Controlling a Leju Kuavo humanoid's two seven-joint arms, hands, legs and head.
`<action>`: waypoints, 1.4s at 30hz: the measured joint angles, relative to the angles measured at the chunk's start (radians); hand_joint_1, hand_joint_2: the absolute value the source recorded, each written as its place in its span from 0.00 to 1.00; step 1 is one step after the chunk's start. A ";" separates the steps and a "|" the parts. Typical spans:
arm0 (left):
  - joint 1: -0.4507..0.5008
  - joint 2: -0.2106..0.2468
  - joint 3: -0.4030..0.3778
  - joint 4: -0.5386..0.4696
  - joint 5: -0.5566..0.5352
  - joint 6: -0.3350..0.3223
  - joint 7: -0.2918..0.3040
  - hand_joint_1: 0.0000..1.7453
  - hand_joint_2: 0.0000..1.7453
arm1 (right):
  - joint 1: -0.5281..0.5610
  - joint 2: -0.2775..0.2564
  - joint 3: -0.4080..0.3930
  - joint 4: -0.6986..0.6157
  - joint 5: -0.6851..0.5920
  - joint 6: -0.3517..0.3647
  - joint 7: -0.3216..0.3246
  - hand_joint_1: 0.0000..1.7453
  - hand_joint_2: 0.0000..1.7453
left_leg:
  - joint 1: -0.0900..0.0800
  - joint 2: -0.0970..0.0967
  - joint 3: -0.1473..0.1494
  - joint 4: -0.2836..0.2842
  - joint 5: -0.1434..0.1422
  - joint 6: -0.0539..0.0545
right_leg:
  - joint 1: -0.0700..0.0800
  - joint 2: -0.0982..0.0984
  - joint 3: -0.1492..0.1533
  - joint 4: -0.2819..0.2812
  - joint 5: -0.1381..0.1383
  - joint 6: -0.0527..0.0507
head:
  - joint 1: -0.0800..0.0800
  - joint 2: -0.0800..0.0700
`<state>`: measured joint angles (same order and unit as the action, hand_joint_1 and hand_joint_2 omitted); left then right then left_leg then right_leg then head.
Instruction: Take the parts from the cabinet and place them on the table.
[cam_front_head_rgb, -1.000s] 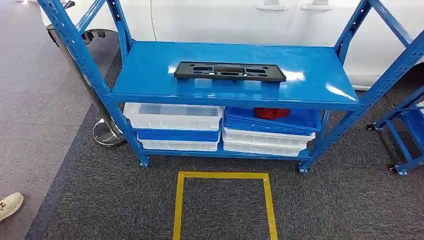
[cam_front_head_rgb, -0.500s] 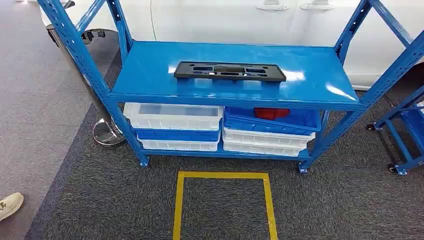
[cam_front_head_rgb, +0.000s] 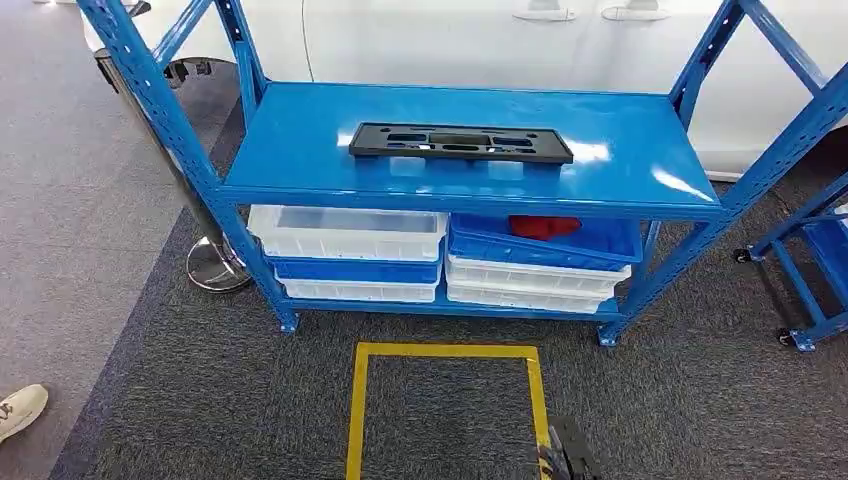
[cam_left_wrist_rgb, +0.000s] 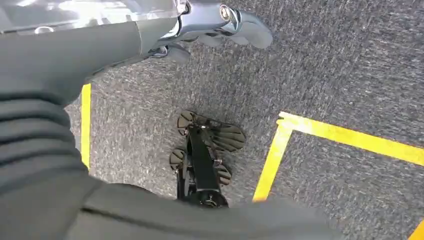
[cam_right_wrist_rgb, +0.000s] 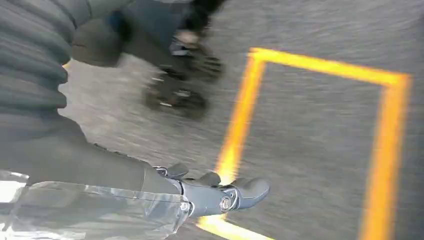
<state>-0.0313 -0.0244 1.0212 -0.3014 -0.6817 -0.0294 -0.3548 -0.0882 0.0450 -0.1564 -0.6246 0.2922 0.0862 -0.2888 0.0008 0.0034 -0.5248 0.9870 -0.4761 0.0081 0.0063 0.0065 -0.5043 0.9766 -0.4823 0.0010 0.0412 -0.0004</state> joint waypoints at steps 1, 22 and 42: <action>-0.002 -0.001 0.010 0.002 -0.006 0.000 -0.005 0.00 0.00 | -0.007 0.000 0.009 -0.035 -0.009 0.008 -0.011 0.00 1.00 | 0.000 0.000 0.000 0.000 0.000 0.000 | 0.000 0.000 0.000 0.000 0.000 0.000 | 0.000 0.000; -0.030 -0.019 0.198 0.032 -0.127 0.019 -0.065 0.00 0.00 | -0.160 -0.030 0.244 -0.749 -0.216 0.042 -0.185 0.00 1.00 | 0.010 -0.001 -0.008 -0.006 0.015 0.025 | -0.014 -0.001 -0.154 0.299 -0.137 0.039 | 0.005 0.000; -0.040 -0.043 0.335 0.058 -0.211 0.006 -0.062 0.00 0.00 | -0.253 -0.089 0.495 -1.245 -0.238 -0.157 -0.344 0.00 1.00 | 0.016 -0.007 -0.072 0.106 0.006 -0.034 | -0.014 -0.004 -0.052 0.024 0.025 -0.011 | -0.006 0.000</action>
<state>-0.0711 -0.0675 1.3565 -0.2430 -0.8930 -0.0236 -0.4166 -0.3409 -0.0439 0.3384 -1.8700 0.0538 -0.0706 -0.6328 0.0170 -0.0031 -0.5969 1.0925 -0.4698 -0.0257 -0.0075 0.0025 -0.5566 1.0003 -0.4568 -0.0101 0.0355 -0.0004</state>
